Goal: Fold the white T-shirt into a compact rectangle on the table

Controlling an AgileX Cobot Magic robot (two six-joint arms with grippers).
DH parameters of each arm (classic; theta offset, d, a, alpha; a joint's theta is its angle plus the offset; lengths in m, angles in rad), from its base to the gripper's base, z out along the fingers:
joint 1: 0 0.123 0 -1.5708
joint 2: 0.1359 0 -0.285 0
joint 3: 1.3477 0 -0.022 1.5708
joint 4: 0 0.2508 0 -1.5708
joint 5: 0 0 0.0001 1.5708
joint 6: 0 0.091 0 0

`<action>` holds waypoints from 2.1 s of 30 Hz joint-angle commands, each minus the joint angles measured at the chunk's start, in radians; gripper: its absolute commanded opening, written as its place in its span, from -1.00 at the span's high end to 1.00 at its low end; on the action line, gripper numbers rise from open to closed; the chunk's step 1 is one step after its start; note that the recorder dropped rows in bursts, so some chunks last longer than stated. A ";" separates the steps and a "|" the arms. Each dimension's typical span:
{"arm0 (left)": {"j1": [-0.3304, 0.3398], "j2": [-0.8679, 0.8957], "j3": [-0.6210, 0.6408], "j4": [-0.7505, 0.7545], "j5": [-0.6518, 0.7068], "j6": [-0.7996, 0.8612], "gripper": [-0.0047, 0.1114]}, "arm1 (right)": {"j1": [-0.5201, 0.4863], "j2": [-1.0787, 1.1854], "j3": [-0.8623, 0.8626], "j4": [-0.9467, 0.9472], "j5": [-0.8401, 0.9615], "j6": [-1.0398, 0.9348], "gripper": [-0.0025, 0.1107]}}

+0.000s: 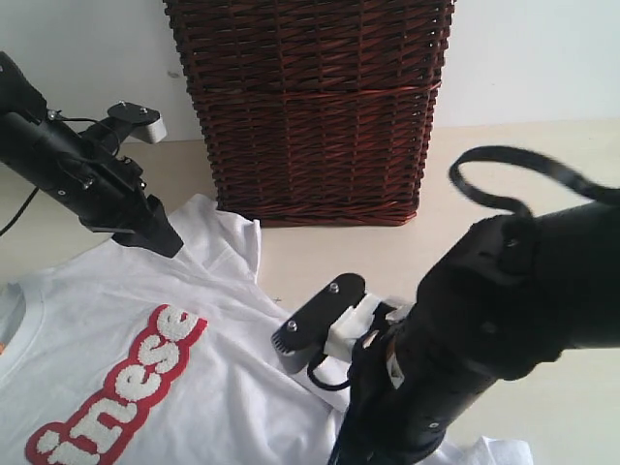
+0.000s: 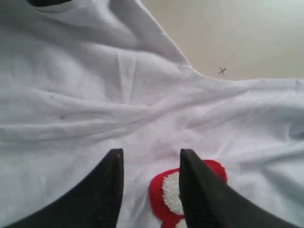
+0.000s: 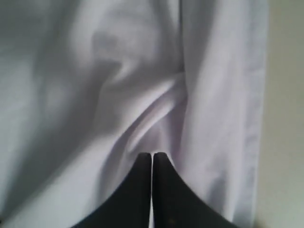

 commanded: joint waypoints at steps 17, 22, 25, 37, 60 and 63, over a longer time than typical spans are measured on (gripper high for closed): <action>0.000 -0.040 0.004 0.112 -0.145 -0.152 0.25 | -0.188 0.237 -0.179 -0.615 0.161 0.393 0.96; 0.000 -0.034 0.004 0.184 -0.167 -0.227 0.25 | -0.254 0.237 -0.182 -0.598 0.184 0.384 0.96; 0.000 -0.031 0.004 0.184 -0.167 -0.227 0.25 | -0.259 0.237 -0.182 -0.586 0.223 0.357 0.96; 0.000 -0.031 0.004 0.186 -0.180 -0.261 0.25 | -0.274 0.158 -0.074 -0.451 0.354 0.325 0.96; 0.042 0.015 0.002 -0.018 -0.100 -0.092 0.92 | -0.661 0.181 -0.108 -0.233 0.080 0.176 0.96; 0.008 0.066 -0.032 -0.025 -0.162 -0.092 0.92 | -0.661 0.140 -0.108 -0.140 0.042 0.099 0.96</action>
